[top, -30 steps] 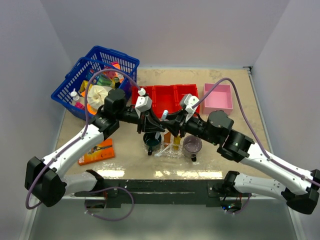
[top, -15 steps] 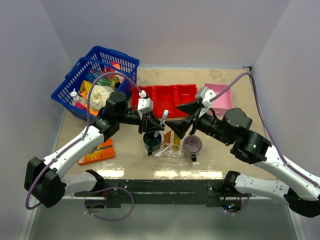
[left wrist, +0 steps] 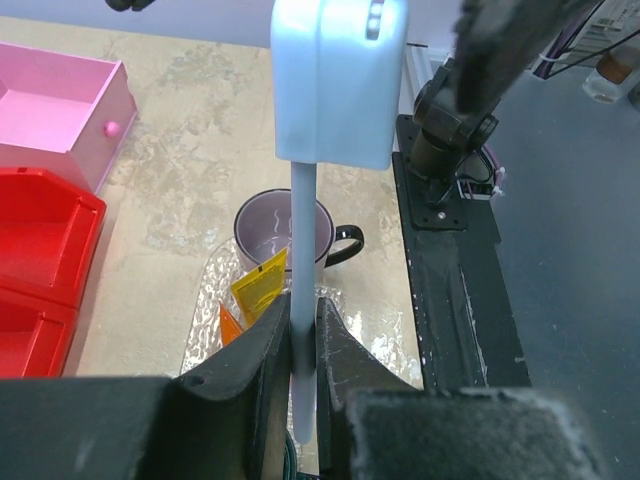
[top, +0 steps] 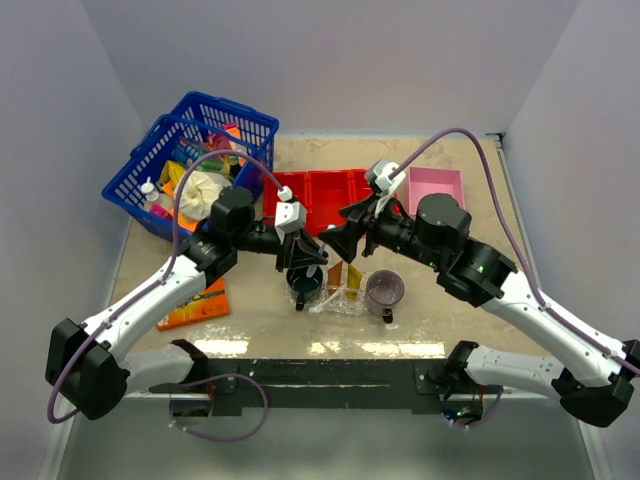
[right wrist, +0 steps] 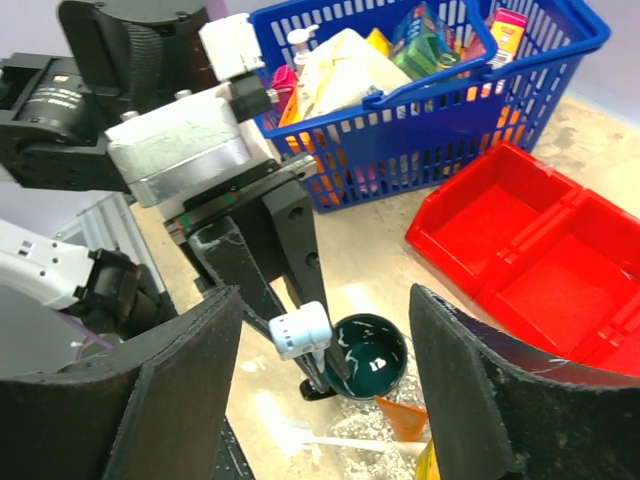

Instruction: Prepare toiletry sets of a toothbrush and toothpaste on the tray

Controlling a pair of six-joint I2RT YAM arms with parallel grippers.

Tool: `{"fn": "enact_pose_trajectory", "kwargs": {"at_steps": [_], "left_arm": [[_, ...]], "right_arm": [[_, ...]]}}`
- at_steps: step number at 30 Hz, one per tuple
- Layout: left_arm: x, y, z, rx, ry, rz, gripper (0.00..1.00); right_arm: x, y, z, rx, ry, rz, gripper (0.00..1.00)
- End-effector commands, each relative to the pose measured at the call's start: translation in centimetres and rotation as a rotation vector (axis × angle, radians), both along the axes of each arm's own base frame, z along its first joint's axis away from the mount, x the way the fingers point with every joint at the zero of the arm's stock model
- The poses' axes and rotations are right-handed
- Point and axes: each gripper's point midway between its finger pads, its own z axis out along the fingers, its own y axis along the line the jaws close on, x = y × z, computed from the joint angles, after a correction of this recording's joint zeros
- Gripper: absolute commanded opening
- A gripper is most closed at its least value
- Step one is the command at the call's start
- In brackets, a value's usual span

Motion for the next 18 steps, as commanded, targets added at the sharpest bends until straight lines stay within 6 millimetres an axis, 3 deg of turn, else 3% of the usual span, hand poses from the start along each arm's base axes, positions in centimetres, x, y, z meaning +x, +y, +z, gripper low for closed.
{"fn": "enact_pose_trajectory", "kwargs": {"at_steps": [1,5,18], "left_arm": [[-0.3,0.0,0.9,-0.028,-0.074,-0.019,0.00],[-0.2,0.0,0.9,-0.026,-0.073,-0.015,0.00],[-0.2,-0.1,0.8,-0.026,-0.060,-0.019,0.00]], "right_arm": [[-1.0,0.6,1.7,0.059,-0.019,0.062,0.68],[-1.4,0.9,1.3,0.051,-0.018,0.097,0.61],[-1.5,1.7,-0.1,0.018,-0.014,0.138,0.49]]}}
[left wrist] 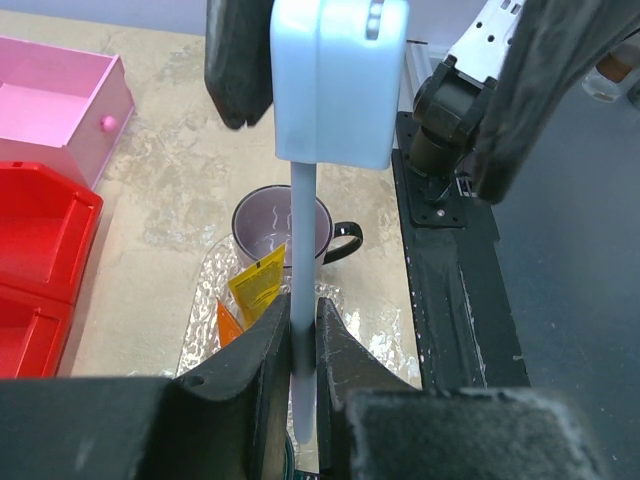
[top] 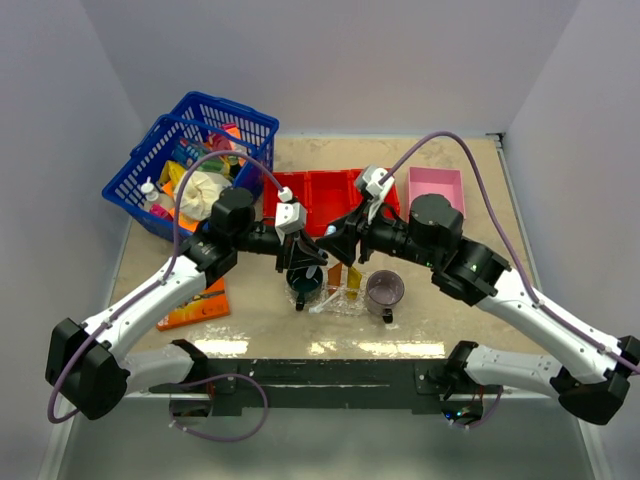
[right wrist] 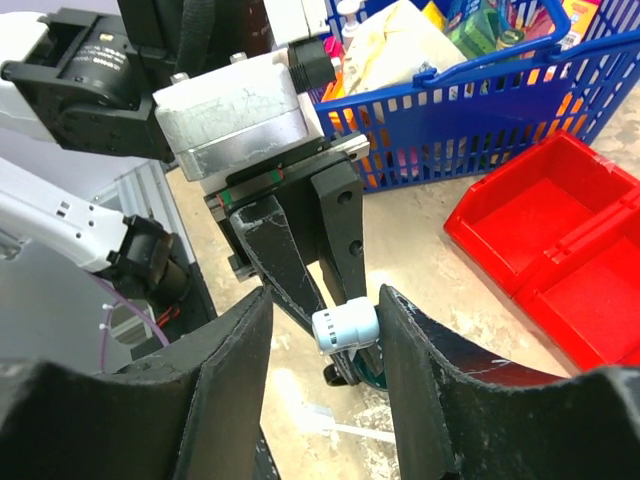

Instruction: Prepare toiletry sets of a toothbrush and toothpaste on the tray

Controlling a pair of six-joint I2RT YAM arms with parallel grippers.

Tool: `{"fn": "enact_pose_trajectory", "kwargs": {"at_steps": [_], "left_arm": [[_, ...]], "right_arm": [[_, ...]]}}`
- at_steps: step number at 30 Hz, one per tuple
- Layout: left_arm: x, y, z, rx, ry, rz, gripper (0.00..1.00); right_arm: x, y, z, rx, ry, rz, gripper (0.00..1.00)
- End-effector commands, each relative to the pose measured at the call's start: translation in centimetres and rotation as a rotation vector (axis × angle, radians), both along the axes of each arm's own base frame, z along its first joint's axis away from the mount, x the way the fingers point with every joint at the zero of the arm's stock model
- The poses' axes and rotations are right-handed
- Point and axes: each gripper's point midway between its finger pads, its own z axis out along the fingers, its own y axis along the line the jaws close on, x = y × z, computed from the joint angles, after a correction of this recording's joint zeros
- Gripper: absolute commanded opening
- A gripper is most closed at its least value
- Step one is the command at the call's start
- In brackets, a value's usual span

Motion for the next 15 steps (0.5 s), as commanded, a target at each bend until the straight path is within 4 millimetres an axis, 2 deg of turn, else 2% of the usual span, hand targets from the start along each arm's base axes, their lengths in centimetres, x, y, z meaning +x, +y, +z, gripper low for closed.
{"fn": "enact_pose_trajectory", "kwargs": {"at_steps": [1,9,15], "left_arm": [[-0.16,-0.12,0.97,-0.029,-0.066,-0.020,0.00],[-0.12,-0.26,0.72,-0.024,-0.060,-0.028,0.00],[0.02,-0.37,0.62,-0.023,-0.054,-0.033,0.00]], "right_arm": [[0.06,0.50,0.72,0.027,-0.036,0.027,0.49],[0.60,0.40,0.45,0.017,-0.068,0.007,0.37],[0.93,-0.07,0.35,0.016,-0.089,-0.019,0.17]]}}
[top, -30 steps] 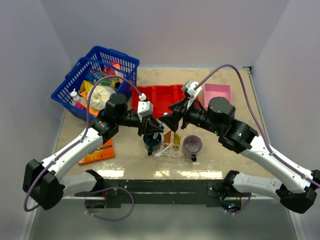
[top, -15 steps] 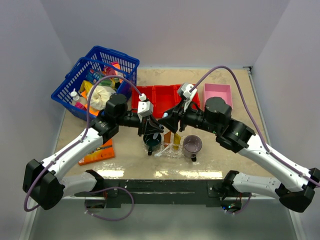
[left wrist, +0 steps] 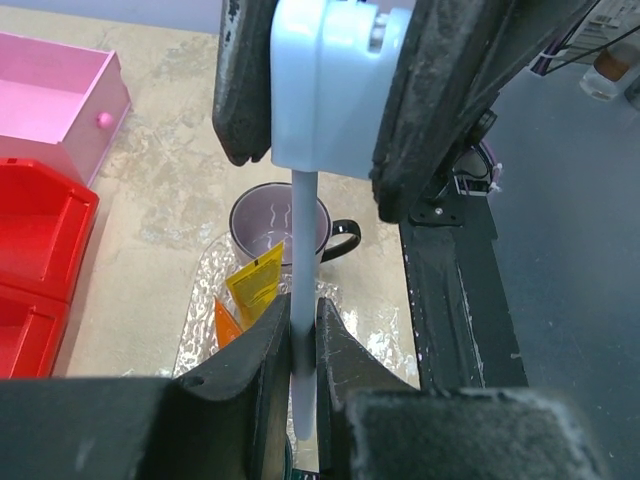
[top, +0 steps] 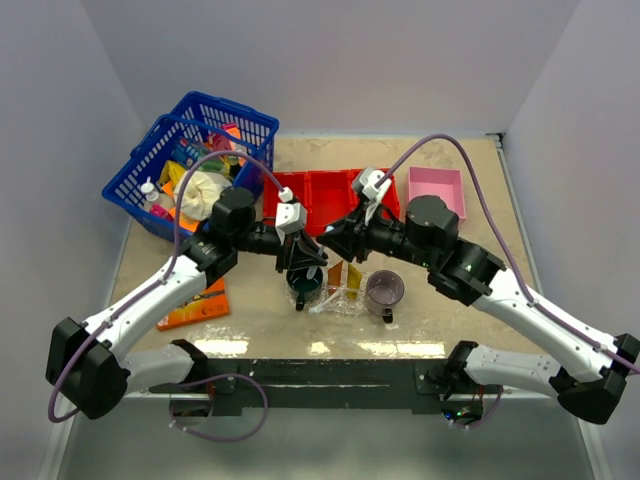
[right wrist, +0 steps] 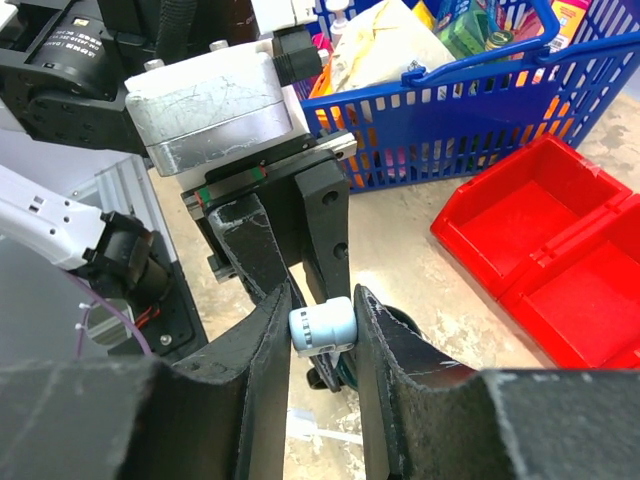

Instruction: Prepare toiletry sets of a toothbrush and toothpaste on the tray

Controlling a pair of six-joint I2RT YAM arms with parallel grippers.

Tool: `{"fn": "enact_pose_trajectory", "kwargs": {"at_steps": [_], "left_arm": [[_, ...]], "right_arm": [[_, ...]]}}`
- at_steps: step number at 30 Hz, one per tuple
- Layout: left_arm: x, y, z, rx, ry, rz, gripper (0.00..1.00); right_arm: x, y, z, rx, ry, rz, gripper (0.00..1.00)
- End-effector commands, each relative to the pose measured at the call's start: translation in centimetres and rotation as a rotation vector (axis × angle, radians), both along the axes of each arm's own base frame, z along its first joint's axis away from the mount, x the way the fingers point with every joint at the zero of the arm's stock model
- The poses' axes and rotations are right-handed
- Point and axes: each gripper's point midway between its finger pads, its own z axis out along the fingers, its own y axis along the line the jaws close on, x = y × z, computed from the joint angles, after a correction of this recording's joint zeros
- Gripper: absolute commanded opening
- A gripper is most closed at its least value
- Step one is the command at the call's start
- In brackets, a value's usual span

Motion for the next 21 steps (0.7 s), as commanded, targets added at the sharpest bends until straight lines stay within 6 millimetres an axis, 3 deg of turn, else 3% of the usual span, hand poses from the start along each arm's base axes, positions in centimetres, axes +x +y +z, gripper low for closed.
{"fn": "enact_pose_trajectory", "kwargs": {"at_steps": [1,5,6,9,12,15,21], "left_arm": [[0.1,-0.4,0.7,-0.024,-0.055,-0.029,0.00],[0.0,-0.5,0.8,-0.026,-0.031,-0.039,0.21],[-0.1,-0.6,0.8,-0.029,-0.026,-0.042,0.35],[0.0,-0.7,1.1,-0.041,-0.019,-0.032,0.61],[0.4,-0.6,1.8,-0.057,-0.031,-0.007,0.73],[1.0,-0.3,2.6,-0.080,-0.056,0.024,0.78],[2.3,1.1,4.3,-0.142,-0.030,0.109,0.81]], "right_arm": [[0.3,-0.5,1.4,0.039,-0.066,-0.017,0.16],[0.2,-0.9,1.5,0.036,-0.086,-0.022,0.12],[0.2,-1.1,1.6,0.035,-0.093,-0.026,0.11],[-0.1,-1.7,2.0,0.034,-0.120,-0.033,0.10],[-0.4,-2.6,2.4,0.029,-0.147,-0.047,0.09],[-0.7,-3.7,2.2,0.013,-0.165,-0.064,0.09],[-1.1,-5.7,1.3,-0.026,-0.174,-0.109,0.09]]}}
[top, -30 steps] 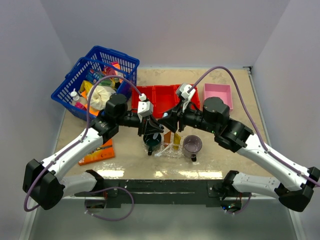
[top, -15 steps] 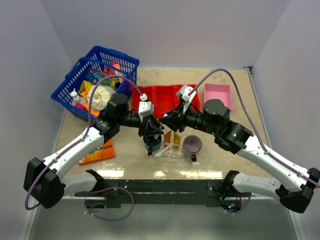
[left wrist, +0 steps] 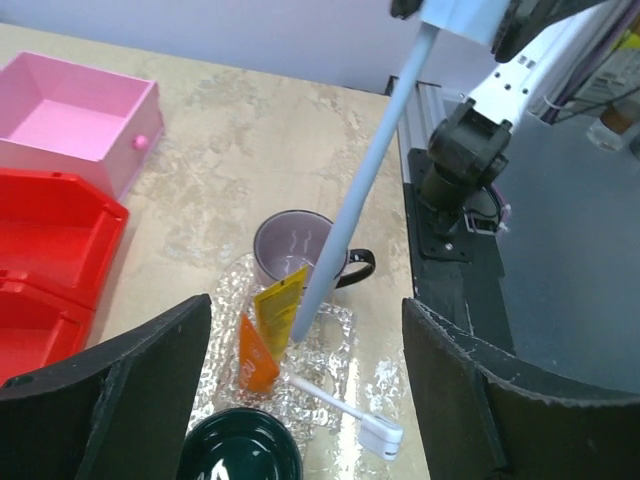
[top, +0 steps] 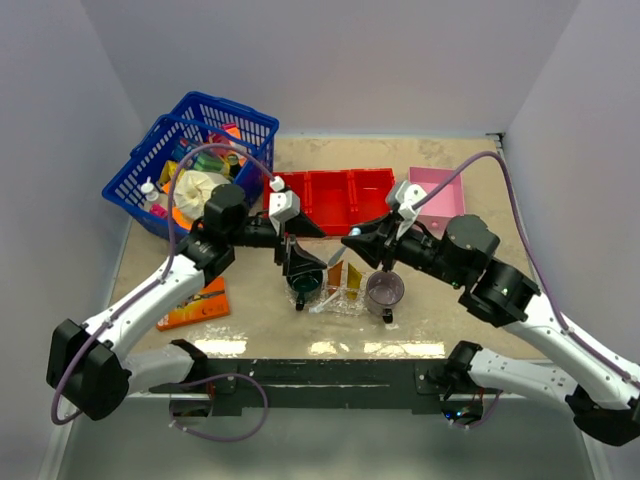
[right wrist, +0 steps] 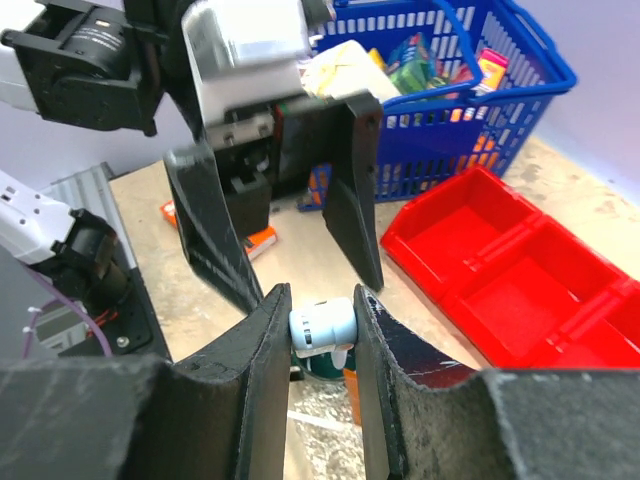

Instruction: Prepare toiletry sets of a toothbrush and toothpaste on the tray

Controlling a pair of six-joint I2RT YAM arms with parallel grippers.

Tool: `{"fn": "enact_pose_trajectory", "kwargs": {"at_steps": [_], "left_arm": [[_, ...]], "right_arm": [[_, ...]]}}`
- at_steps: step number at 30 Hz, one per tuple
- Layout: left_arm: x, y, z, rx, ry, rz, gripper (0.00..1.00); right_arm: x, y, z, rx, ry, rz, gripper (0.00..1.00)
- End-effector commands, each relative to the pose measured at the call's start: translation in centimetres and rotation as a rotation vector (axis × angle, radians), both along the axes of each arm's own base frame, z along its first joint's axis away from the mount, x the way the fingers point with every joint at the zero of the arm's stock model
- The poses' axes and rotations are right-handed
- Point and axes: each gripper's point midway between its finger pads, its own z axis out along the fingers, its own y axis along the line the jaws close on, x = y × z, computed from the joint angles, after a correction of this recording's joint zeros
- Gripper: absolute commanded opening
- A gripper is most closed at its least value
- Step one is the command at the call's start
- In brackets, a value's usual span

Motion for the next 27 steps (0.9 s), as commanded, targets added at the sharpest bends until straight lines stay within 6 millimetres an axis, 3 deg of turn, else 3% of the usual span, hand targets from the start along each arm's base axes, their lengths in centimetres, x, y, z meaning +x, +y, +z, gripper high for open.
{"fn": "enact_pose_trajectory", "kwargs": {"at_steps": [1,12,17,27], "left_arm": [[1.5,1.2,3.0,-0.096,-0.042,0.095,0.82],[8.2,6.3,3.1,-0.095,0.058,0.503,0.83],[9.4,7.5,2.6,-0.079,0.081,0.580,0.83],[9.9,8.1,2.1,-0.060,0.094,0.598,0.84]], "right_arm": [[0.2,-1.8,-0.7,-0.040,-0.026,-0.060,0.09],[-1.2,-3.2,-3.7,-0.084,0.021,-0.053,0.06],[-1.6,-3.4,-5.1,-0.067,0.047,-0.050,0.05],[-1.9,-3.7,-7.4,-0.032,0.083,-0.095,0.02]]}}
